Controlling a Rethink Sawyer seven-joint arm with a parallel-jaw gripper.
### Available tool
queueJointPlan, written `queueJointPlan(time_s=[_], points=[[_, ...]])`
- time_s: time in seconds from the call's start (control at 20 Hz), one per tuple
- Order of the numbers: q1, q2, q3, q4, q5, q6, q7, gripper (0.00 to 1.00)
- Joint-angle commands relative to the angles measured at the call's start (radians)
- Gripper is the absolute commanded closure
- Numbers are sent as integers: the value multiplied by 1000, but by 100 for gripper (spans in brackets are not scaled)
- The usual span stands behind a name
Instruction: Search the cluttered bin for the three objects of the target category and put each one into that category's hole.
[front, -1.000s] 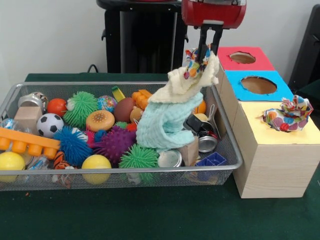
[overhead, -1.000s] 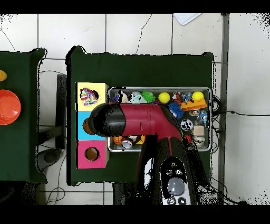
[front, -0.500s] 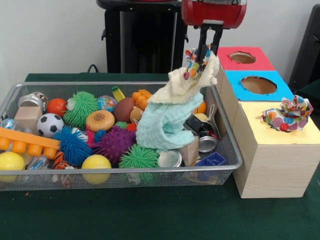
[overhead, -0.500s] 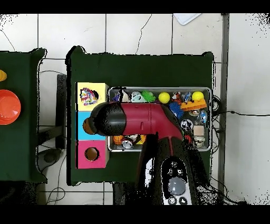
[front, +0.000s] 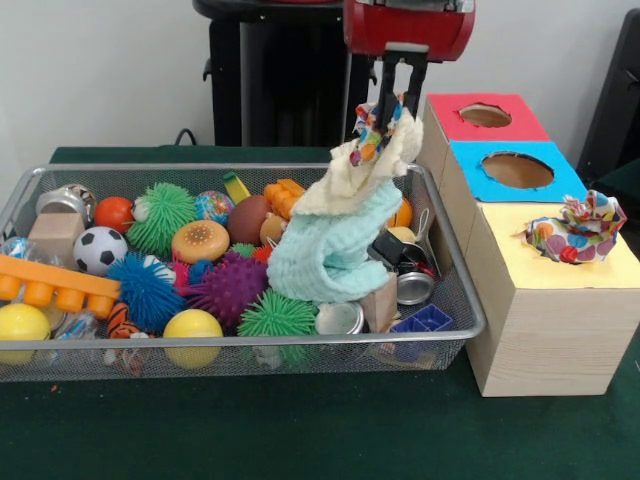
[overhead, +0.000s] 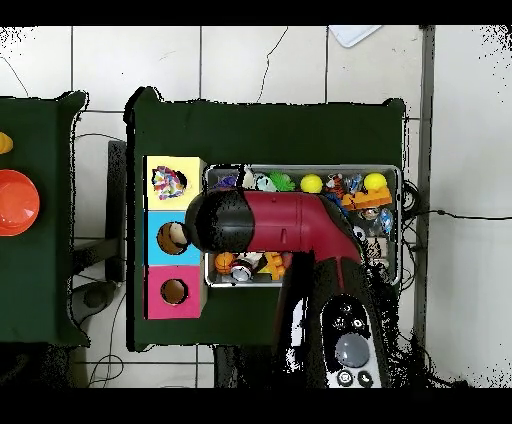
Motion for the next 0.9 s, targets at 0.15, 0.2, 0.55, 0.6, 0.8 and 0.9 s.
queueJointPlan(time_s=[0.15, 0.2, 0.55, 0.6, 0.8, 0.9], points=[[-79, 71, 92, -56, -69, -144, -47, 100], [-88, 76, 93, -54, -75, -157, -52, 100], [-160, 132, 108, -31, -87, -207, -29, 100], [-169, 139, 114, -33, -92, -218, -32, 100], [-200, 162, 132, -28, -106, -252, -34, 100], [-212, 164, 143, -20, -106, -260, -28, 100]])
